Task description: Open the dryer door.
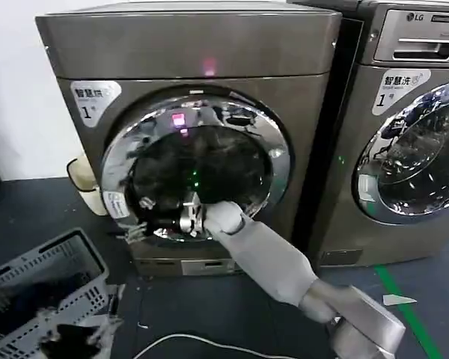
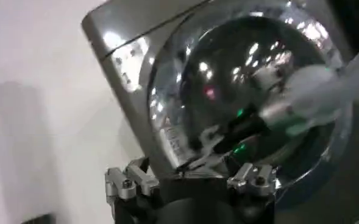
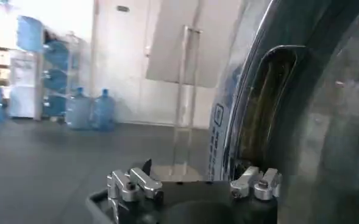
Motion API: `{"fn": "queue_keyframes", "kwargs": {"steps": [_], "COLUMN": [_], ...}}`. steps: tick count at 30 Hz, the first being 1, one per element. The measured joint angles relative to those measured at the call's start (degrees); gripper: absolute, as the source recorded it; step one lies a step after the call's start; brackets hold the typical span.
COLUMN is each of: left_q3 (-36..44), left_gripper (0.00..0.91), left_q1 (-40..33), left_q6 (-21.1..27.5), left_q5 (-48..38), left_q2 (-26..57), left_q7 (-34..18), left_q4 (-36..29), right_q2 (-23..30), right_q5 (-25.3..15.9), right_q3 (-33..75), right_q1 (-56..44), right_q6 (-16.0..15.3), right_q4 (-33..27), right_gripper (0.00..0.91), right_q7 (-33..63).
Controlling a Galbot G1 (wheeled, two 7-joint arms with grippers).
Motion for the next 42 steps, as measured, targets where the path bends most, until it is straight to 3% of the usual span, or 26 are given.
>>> {"fn": "queue_keyframes", "kwargs": {"steps": [6, 11, 18, 29, 42], "left_q3": [-9.76, -13.10, -13.85, -15.32, -10.92], "left_gripper": [0.907, 0.907, 0.907, 0.907, 0.907], "left_q1": [-4.38, -7.37, -10.64, -14.98, -20.56], "left_q6": [3.59, 5.03, 5.69, 6.54, 6.33], "left_q5": [-7.58, -11.50, -13.71, -17.90, -19.84], "left_q2": [0.00, 2.06, 4.77, 8.66, 15.36], "left_q7": [2.64, 3.88, 5.01, 5.94, 6.65], "left_q4": [1.33, 3.67, 5.77, 8.94, 14.58], "right_q2": [-3.53, -6.32, -10.50, -17.47, -27.31], "right_q5": [1.01, 1.17, 1.24, 3.92, 0.71], "right_q3": [-0.12, 0.20, 2.11, 6.15, 19.17], "right_q1": [-1.94, -3.50, -5.92, -10.14, -21.12], "right_q6": [-0.23, 0.06, 3.56, 3.92, 5.94], "right_q4": [6.42, 11.33, 15.81, 22.84, 29.91], "right_gripper": [0.907, 0.907, 0.907, 0.907, 0.907], "right_q7": [-1.47, -3.50, -12.08, -23.53, -29.40]}}
